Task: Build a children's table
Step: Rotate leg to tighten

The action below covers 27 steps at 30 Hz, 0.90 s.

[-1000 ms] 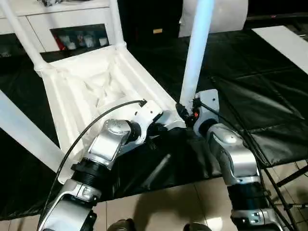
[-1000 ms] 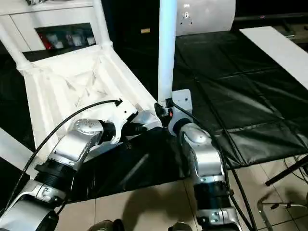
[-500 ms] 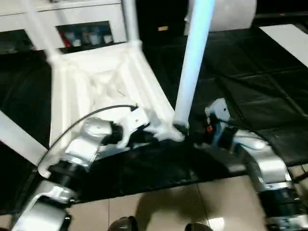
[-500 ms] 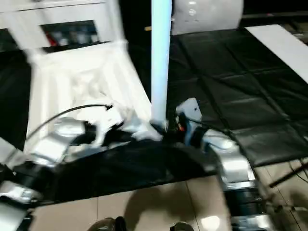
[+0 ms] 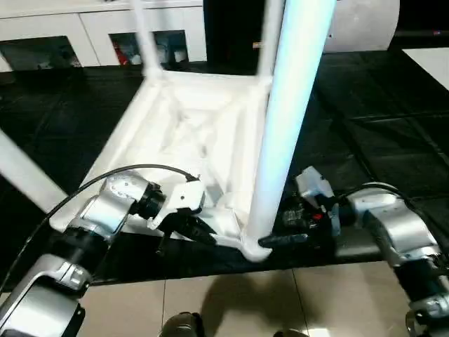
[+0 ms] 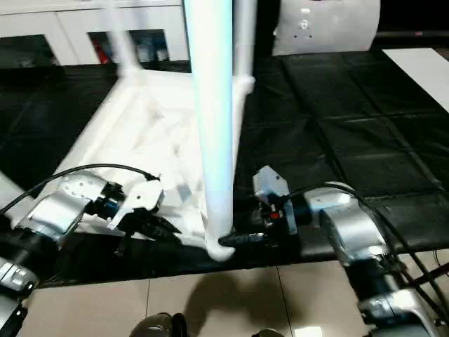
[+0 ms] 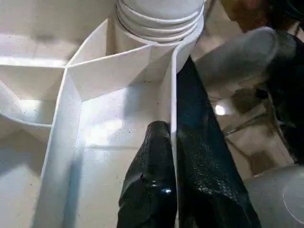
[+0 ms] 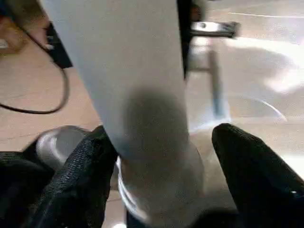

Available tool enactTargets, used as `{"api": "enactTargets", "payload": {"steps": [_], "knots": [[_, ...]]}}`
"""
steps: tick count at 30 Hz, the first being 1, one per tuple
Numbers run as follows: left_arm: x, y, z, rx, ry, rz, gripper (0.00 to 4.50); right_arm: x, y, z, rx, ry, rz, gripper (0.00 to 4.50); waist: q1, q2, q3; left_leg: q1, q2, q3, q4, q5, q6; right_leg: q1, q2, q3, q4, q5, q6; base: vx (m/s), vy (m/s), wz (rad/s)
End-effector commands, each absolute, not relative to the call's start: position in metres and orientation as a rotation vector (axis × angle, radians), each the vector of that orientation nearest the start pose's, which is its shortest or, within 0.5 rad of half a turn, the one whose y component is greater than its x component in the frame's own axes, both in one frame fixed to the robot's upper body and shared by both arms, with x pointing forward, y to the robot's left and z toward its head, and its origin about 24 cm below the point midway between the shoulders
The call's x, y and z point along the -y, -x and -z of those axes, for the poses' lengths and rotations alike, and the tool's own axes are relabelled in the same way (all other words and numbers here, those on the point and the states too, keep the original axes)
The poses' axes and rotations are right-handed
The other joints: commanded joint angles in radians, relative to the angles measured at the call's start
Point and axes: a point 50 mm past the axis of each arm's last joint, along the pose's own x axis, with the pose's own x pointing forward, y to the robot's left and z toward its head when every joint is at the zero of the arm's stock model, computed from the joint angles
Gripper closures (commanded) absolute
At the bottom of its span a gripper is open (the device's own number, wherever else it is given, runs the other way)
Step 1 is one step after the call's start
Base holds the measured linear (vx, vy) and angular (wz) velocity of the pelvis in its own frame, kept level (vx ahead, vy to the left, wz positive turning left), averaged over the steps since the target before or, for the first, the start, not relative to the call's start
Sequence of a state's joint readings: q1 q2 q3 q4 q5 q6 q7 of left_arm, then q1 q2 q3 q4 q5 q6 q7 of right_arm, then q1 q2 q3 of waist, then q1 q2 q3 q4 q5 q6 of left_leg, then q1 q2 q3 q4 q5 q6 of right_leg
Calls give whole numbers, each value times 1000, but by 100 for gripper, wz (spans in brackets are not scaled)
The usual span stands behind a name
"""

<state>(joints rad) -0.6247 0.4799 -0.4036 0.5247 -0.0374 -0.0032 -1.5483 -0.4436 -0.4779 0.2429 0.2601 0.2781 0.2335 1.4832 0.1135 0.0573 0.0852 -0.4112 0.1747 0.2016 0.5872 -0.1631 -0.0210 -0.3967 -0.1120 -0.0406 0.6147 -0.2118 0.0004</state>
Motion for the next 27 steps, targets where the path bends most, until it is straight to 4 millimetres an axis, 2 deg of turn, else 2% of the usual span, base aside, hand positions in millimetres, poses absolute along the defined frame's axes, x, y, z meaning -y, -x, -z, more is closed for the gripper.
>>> {"api": "enactTargets", "payload": {"steps": [1,8,15,18,19,22,23,24,25,26,27], "knots": [[-127,-297,-76,-463,-572,1848,450,140,-278,-82,-337,124,-1692,144,-11,-7,-68,42,59,-21,-74,-217,61,31,-39,28,-60,-64,-292,0,0,0],[-129,-299,-75,-474,-586,1850,450,137,-275,-79,-403,93,-1771,197,-9,-8,-74,37,56,-21,-67,-162,84,35,-40,26,-53,0,-302,0,0,0],[-134,-300,-74,-477,-557,1824,450,136,-274,-79,-407,46,-1773,224,-10,-8,-72,40,58,-21,-71,-198,63,34,-40,27,-57,-59,-297,0,0,0],[-138,-302,-74,-459,-505,1728,450,133,-274,-81,-379,-12,-1679,226,-8,-8,-71,39,59,-21,-74,-193,62,34,-40,28,-56,-54,-295,0,0,0],[-140,-304,-74,-459,-484,1648,450,130,-273,-78,-361,-7,-1600,227,-10,-8,-71,38,57,-21,-73,-201,59,33,-40,28,-57,-70,-293,0,0,0],[-141,-306,-73,-459,-455,1547,450,128,-273,-73,-343,19,-1497,230,-15,-10,-68,38,58,-22,-80,-229,33,30,-40,31,-63,-125,-271,0,0,0],[-136,-307,-74,-441,-421,1470,450,123,-274,-68,-340,14,-1377,231,-20,-16,-68,39,58,-22,-81,-244,25,31,-41,31,-67,-157,-263,0,0,0],[-131,-308,-75,-426,-391,1412,450,119,-276,-64,-337,8,-1285,232,-27,-10,-65,32,55,-26,-83,-232,15,31,-42,31,-63,-156,-255,0,0,0],[-131,-308,-75,-426,-391,1412,450,119,-276,-64,-337,8,-1285,232,-35,-11,-65,29,56,-26,-88,-234,9,34,-40,32,-64,-157,-247,0,0,0],[-125,-310,-76,-410,-352,1348,450,114,-278,-60,-333,2,-1188,233,-55,-14,-64,31,52,-27,-89,-260,-7,32,-38,29,-69,-192,-239,0,0,0],[-115,-311,-76,-396,-318,1283,450,106,-282,-58,-327,-27,-1077,234,-61,-10,-61,30,50,-28,-89,-271,-12,31,-39,29,-72,-210,-236,0,0,0]]}}
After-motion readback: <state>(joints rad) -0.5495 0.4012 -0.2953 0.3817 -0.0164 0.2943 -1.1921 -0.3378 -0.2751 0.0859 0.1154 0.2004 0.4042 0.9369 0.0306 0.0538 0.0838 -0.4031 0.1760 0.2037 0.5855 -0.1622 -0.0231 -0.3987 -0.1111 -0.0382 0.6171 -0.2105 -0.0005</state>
